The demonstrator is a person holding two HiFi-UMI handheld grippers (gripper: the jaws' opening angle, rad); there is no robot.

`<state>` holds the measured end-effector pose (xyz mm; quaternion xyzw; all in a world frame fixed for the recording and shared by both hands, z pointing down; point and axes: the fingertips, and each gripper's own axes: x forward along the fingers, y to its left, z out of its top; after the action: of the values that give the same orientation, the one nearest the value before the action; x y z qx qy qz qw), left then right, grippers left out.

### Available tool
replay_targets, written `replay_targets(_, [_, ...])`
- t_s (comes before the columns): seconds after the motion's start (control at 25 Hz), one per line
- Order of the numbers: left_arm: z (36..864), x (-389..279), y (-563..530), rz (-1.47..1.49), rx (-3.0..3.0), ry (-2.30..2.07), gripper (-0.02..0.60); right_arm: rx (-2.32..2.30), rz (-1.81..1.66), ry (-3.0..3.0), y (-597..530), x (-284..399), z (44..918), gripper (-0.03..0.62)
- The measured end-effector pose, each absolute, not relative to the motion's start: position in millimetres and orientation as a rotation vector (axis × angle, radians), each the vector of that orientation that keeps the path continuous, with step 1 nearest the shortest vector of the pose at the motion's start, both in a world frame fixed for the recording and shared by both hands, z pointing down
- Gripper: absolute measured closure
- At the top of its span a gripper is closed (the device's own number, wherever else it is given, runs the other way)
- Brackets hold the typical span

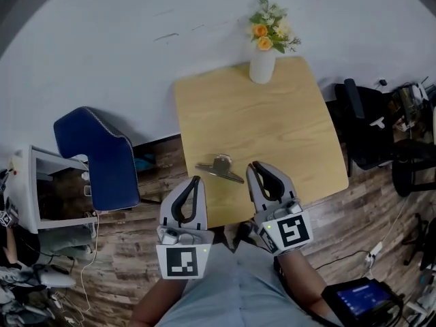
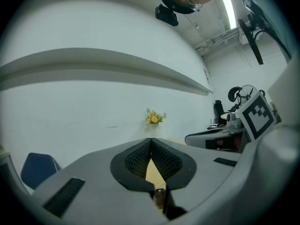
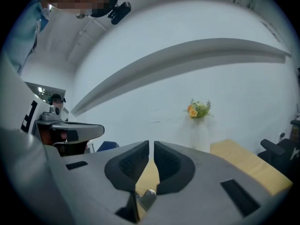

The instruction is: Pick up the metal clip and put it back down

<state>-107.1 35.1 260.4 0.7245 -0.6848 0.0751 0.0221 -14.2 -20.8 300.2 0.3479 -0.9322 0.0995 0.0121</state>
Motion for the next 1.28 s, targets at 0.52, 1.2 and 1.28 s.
replay_targets(0.52, [358, -142, -8, 0.383, 2.087, -1.92, 0.563, 0.847, 0.569, -2.762, -39, -61, 403, 0.54])
replay_targets(1.2, [493, -209, -32, 0.49, 1.913, -1.74, 0.563, 0.77, 0.745, -2.549, -57, -117, 545, 0.458])
replay_targets(1.28, [495, -210, -32, 0.493, 1.908, -1.732, 0.563, 0.77, 0.726, -2.542, -58, -118, 546, 0.459])
